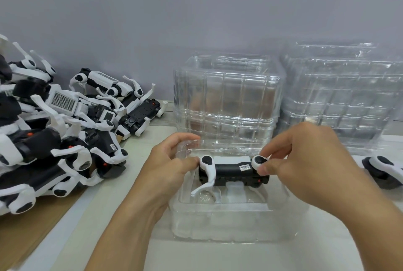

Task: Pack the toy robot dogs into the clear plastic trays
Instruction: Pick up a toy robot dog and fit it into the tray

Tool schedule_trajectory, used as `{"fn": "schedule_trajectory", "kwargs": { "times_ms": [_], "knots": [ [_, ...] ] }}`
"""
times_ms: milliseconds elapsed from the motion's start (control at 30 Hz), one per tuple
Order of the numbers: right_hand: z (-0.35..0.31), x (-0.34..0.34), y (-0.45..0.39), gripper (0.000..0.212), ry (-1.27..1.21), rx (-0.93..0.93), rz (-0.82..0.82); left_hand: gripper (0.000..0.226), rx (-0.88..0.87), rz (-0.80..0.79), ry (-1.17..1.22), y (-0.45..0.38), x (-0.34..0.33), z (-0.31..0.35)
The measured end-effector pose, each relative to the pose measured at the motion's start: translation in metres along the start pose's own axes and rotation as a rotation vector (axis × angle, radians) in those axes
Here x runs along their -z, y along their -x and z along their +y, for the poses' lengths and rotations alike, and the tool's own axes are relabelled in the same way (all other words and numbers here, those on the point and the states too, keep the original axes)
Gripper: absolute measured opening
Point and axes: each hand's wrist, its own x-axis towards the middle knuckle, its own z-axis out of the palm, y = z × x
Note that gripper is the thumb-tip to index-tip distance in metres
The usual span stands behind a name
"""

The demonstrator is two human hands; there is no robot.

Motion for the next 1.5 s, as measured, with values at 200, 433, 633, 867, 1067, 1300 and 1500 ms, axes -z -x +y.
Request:
{"fn": "schedule_trajectory", "kwargs": {
  "times_ms": [200,433,633,867,1067,1300,1500],
  "knots": [
    [-0.001,-0.002,-0.001,0.018,-0.059,-0.038,-0.010,0.049,-0.010,0.007,0.018,0.000,-0.002,0.000],
    [0.001,0.000,-0.001,0.021,-0.121,-0.057,-0.066,0.054,0.003,0.068,0.027,0.000,-0.006,0.000],
    [0.000,0.003,0.000,0.020,-0.089,-0.046,-0.088,0.052,0.002,0.066,0.021,0.001,-0.006,0.002],
    [-0.006,0.005,0.005,0.037,0.029,0.098,-0.136,0.052,0.011,0.060,0.037,0.000,-0.006,0.001],
    [-0.039,-0.034,0.014,0.033,-0.135,0.416,-0.033,0.034,-0.033,0.056,0.050,-0.003,-0.006,-0.002],
    [-0.049,-0.061,0.020,0.044,-0.107,0.490,0.000,0.028,-0.034,0.080,0.068,-0.006,-0.007,-0.002],
    [-0.048,-0.064,0.019,0.040,-0.090,0.467,0.024,0.029,-0.004,0.100,0.076,-0.005,-0.007,-0.001]
  ]
}}
